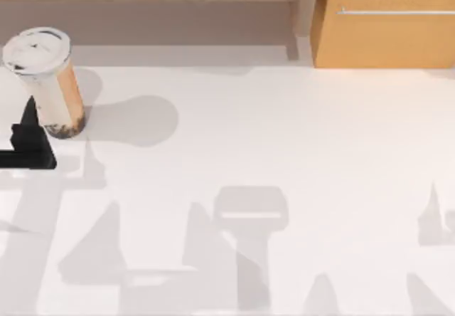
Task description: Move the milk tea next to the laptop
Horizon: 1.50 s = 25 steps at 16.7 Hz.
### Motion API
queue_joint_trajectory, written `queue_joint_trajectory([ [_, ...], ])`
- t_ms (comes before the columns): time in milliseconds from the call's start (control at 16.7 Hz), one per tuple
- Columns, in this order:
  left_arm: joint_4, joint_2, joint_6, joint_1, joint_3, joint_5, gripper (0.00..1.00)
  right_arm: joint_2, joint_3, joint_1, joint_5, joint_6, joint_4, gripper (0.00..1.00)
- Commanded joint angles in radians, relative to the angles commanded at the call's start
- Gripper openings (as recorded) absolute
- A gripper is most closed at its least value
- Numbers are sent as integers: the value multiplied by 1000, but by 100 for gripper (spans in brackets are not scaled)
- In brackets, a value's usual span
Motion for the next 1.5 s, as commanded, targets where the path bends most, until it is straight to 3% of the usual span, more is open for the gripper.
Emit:
queue_joint_trajectory([
  [360,325,437,2,-18,75,-15,100,0,0,0,0,0,0,100],
  [660,482,671,-1,-26,105,-23,100,0,0,0,0,0,0,100],
  [1140,514,722,-6,-25,110,-23,100,0,0,0,0,0,0,100],
  [1500,491,880,-5,-22,294,-14,100,0,0,0,0,0,0,100],
])
